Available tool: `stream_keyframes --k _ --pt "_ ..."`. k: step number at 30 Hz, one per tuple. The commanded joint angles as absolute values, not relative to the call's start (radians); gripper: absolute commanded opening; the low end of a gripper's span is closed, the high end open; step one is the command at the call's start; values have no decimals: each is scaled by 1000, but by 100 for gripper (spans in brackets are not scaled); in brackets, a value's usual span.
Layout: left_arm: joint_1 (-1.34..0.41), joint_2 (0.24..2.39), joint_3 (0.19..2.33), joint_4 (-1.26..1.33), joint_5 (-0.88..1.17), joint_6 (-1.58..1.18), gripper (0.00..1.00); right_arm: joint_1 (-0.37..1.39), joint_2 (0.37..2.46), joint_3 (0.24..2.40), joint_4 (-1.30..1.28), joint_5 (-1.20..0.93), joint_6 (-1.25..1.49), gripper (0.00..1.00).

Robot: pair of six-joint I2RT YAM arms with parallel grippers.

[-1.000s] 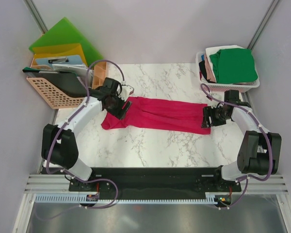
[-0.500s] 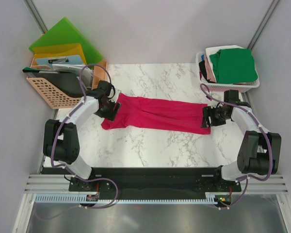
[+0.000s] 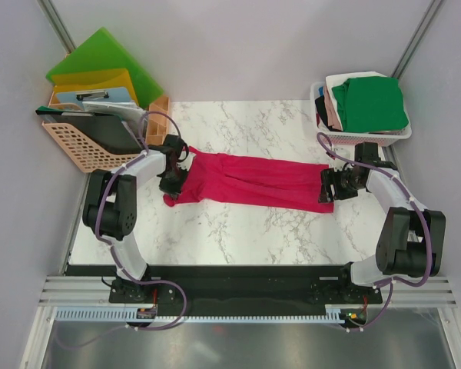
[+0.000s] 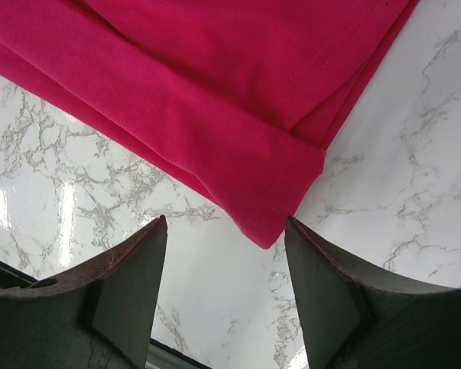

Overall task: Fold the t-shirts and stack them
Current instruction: Fold the other side of the tshirt into a rectangle

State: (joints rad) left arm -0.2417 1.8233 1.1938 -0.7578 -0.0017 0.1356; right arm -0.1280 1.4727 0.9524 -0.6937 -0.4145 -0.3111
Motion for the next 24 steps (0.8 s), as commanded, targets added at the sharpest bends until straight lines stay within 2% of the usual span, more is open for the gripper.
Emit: stream_keyframes --k 1,11,14,15,18,24 --pt "-235 1802 1249 -735 5 115 2 -126 1453 960 -684 -446 -330 70" --pt "-232 1793 1242 -735 -61 158 2 -124 1459 965 -687 -454 -334 70" --pt "-232 1805 1250 -736 -64 170 20 -124 1457 965 -687 -451 -334 70" --pt "-232 1805 1253 -733 -67 173 41 -124 1457 965 -687 -451 -334 70" --pt "-232 1798 1255 -732 -74 184 49 -124 1457 965 -687 -449 -333 70" --pt "-229 1760 1255 -723 -103 202 51 -126 1468 968 -689 -449 -333 70"
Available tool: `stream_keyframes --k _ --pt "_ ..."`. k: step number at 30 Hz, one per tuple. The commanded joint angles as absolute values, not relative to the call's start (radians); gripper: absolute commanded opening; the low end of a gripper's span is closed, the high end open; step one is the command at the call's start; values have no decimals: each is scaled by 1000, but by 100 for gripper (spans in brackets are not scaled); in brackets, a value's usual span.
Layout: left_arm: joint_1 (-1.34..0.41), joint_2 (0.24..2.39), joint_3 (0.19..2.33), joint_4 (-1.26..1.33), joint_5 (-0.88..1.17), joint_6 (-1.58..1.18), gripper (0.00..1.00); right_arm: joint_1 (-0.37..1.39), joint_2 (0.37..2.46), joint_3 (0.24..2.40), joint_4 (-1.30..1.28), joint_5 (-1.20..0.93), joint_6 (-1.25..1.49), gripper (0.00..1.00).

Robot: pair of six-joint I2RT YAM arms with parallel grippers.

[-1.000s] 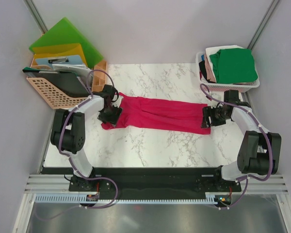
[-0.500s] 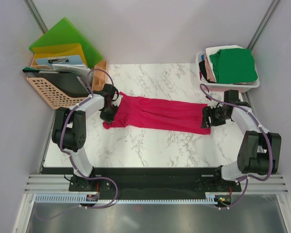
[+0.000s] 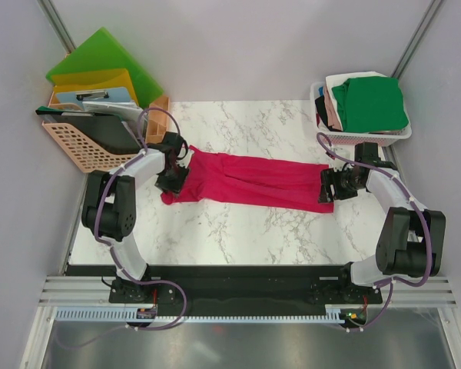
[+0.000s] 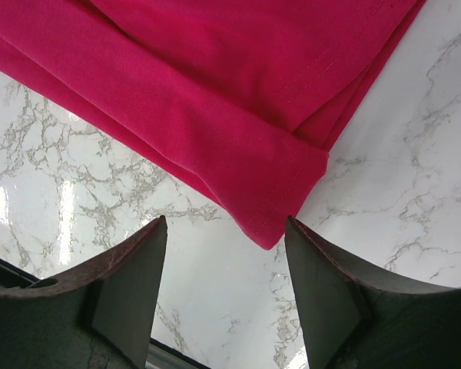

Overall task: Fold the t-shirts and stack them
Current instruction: Fold the other side of the tshirt into a rectangle

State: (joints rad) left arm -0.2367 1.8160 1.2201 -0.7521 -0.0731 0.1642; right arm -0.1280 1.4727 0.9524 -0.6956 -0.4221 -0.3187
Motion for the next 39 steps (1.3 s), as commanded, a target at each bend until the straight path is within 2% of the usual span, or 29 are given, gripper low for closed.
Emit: stream_keyframes --k 1,9,13,17,20,24,30,34,39 --pt "-227 1756 1256 -716 -103 204 51 -124 1470 966 -689 -449 -333 70" --pt "-227 1786 1322 -716 -80 199 50 -123 1476 969 -690 -448 -331 70" --pt "-227 1822 1333 -716 -77 195 47 -123 1477 971 -690 -449 -333 70" --pt "-226 1858 1338 -716 -78 196 40 -123 1474 971 -692 -449 -333 70" --pt "-227 1881 1345 -716 -84 196 39 -123 1473 969 -690 -449 -334 70" --pt "-225 1853 1338 -718 -95 201 42 -123 1474 971 -692 -449 -333 70" --pt "-224 1677 1258 -729 -100 199 51 -123 1479 973 -692 -451 -333 70" --pt "-222 1612 1230 -727 -132 199 52 -124 1485 973 -695 -454 -334 70" --pt "-222 1661 1246 -716 -135 199 51 -123 1480 973 -695 -454 -336 70"
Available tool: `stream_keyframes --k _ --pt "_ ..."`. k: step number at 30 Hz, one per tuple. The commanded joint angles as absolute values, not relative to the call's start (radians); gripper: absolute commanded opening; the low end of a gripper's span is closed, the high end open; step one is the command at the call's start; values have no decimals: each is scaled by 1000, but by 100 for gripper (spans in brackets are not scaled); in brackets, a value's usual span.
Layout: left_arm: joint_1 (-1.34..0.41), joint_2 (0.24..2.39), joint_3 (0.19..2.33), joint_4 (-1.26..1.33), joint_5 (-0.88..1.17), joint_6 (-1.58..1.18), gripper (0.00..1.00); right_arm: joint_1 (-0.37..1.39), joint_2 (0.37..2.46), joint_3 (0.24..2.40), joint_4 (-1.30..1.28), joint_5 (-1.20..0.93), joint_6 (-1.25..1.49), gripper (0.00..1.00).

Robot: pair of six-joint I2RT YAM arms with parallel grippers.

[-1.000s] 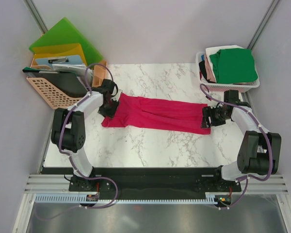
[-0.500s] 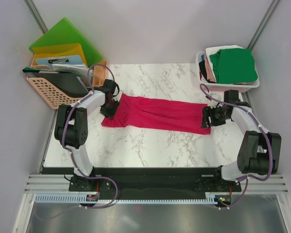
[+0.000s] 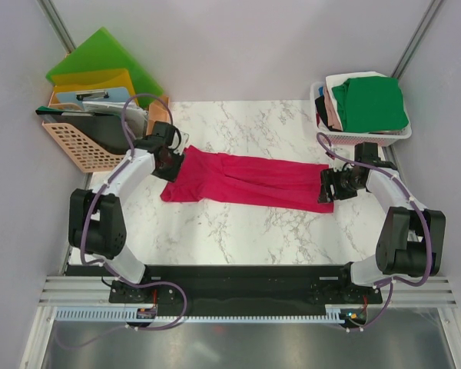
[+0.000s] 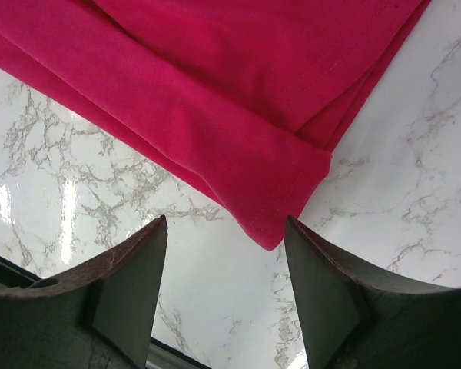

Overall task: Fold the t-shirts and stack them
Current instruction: Fold the other side of the tshirt into a rectangle

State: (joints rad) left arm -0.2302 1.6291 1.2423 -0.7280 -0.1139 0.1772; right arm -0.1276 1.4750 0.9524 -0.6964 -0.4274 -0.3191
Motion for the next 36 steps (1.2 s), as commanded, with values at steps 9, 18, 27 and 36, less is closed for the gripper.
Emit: stream_keyframes --k 9,18,27,36 --pt "-221 1825 1354 -716 -136 186 45 -123 1463 966 -693 -454 -339 70" --pt "-216 1865 1350 -722 -127 189 40 -121 1471 969 -693 -456 -337 70" --pt "-203 1904 1348 -741 -101 184 33 -123 1470 969 -695 -456 -337 70" --pt "-195 1864 1335 -729 -78 198 2 -123 1482 973 -696 -454 -336 70"
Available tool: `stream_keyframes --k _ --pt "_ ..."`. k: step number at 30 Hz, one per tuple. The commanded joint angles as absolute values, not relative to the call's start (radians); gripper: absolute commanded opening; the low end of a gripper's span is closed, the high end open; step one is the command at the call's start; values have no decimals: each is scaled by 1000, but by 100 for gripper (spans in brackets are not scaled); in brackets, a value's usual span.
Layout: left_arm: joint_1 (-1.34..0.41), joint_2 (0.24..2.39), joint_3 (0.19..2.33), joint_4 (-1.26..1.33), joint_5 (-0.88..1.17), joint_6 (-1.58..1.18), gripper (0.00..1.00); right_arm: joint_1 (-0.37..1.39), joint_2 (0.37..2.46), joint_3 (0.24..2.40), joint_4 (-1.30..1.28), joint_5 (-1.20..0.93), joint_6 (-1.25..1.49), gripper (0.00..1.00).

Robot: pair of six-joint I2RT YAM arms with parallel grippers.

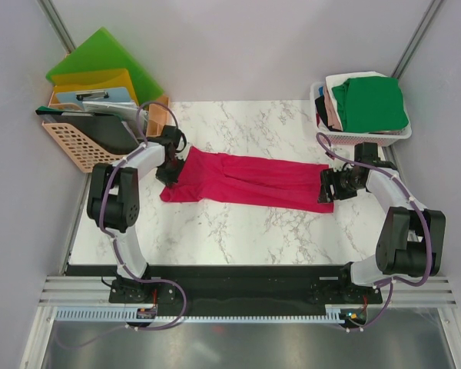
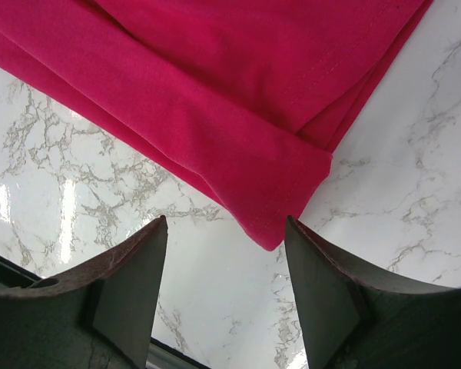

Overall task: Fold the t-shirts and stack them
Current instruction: Fold the other side of the tshirt into a rectangle

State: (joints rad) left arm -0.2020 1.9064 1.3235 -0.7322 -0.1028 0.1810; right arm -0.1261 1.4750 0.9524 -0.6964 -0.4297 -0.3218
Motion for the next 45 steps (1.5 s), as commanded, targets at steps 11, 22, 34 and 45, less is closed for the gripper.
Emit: stream_keyframes --k 11,22,34,45 --pt "-193 1781 1325 -673 -152 245 2 -121 1491 976 -698 -457 -341 70" --pt "-193 1965 1459 -646 -238 275 31 -121 1463 968 -699 -460 -341 70" --pt "-169 1869 1335 -531 -345 337 53 -121 1466 971 -698 -457 -339 69" --pt "-149 1707 1238 -532 -348 356 57 -121 1404 934 -644 -387 -322 69"
